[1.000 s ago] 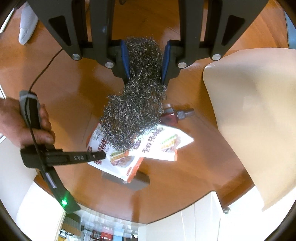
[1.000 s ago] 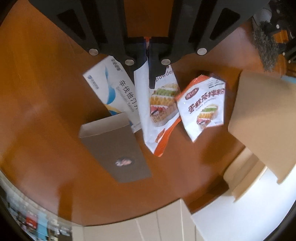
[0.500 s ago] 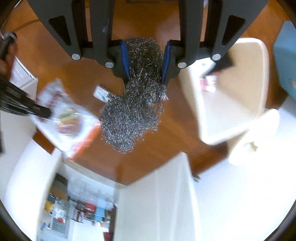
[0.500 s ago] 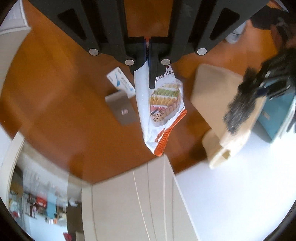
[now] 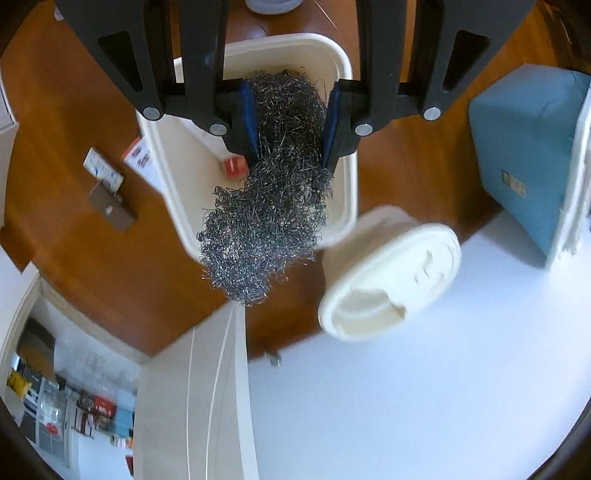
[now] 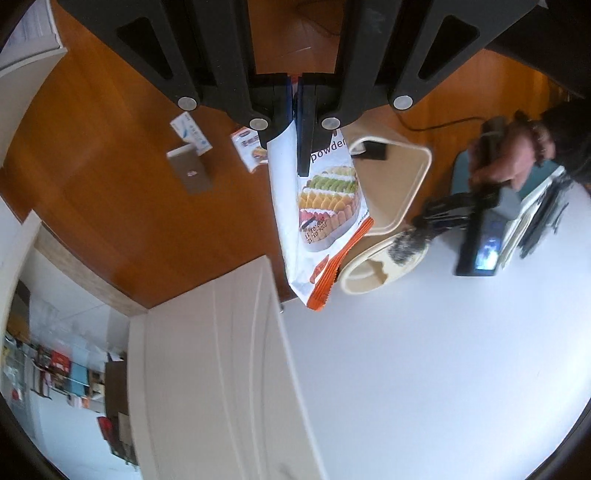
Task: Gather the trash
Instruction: 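Carry the steel wool to the wastebasket and open the left tool, then carry the snack bag over the wastebasket and open the right tool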
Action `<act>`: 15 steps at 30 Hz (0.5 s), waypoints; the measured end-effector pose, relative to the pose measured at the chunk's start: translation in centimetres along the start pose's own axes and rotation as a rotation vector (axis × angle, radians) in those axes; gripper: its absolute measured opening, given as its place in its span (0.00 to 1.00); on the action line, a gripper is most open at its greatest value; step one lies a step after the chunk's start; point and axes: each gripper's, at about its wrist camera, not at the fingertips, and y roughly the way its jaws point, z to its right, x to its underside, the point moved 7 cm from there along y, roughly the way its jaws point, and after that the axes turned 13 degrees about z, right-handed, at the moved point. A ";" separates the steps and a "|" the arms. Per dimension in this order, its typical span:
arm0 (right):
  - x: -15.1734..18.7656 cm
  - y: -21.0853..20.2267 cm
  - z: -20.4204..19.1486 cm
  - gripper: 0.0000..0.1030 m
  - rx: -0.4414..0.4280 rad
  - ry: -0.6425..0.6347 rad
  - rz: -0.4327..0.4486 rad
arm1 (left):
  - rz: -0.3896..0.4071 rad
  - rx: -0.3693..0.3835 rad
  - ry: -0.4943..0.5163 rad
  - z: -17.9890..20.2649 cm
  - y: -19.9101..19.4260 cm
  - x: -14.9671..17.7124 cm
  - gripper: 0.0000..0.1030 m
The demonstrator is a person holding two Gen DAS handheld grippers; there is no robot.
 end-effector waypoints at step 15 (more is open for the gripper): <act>2.6 4.3 -1.6 0.01 0.001 -0.017 -0.094 | -0.002 -0.090 0.042 -1.5 1.7 1.6 0.86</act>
